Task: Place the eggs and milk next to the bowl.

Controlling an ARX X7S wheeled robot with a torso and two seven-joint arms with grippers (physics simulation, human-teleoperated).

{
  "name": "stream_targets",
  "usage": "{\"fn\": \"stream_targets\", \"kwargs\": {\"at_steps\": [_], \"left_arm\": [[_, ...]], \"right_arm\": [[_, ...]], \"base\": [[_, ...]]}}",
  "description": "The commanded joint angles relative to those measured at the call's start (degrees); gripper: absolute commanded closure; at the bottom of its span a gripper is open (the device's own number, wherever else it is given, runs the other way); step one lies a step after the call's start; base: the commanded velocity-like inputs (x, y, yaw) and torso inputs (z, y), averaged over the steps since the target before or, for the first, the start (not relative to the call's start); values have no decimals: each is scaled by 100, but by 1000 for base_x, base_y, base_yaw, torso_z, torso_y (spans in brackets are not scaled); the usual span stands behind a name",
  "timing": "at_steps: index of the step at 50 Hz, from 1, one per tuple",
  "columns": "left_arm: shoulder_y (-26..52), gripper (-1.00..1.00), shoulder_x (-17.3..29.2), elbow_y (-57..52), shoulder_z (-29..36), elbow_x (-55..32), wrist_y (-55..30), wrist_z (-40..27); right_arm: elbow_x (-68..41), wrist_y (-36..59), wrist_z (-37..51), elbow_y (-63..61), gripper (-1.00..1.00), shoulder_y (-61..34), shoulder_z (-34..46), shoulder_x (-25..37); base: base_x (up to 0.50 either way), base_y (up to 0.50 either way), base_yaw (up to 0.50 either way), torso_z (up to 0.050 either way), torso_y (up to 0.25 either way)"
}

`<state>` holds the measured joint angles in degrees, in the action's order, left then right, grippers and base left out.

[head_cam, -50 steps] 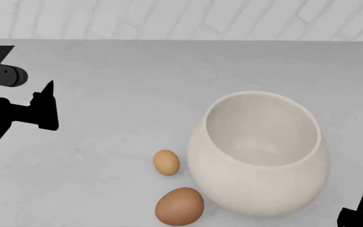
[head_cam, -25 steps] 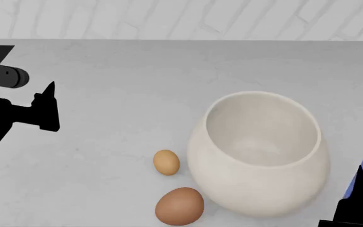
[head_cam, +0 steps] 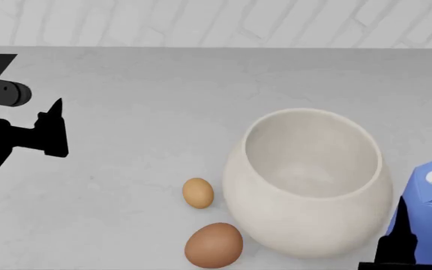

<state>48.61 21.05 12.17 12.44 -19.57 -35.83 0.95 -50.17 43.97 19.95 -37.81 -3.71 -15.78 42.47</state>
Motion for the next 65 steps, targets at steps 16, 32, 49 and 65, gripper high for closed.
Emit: {"fn": "stream_targets", "kwargs": {"at_steps": [16, 32, 49, 65], "left_arm": [[-43, -100, 24, -54, 5, -29, 4, -46], [-61, -100, 25, -9, 44, -20, 48, -50], [-56, -100, 18, 28, 82, -20, 79, -53], [-71, -100, 52, -94, 74, -69, -6, -78]], "right_arm": [[502, -225, -223, 275, 100, 171, 176, -106], [641, -435, -350, 466, 100, 309, 279, -223], [640, -478, -360, 534, -100, 356, 279, -253], [478, -350, -287, 375, -100, 275, 218, -175]], "base": [[0, 0, 0, 0, 1], [0, 0, 0, 0, 1], [2, 0, 0, 0, 0], [0, 0, 0, 0, 0]]}}
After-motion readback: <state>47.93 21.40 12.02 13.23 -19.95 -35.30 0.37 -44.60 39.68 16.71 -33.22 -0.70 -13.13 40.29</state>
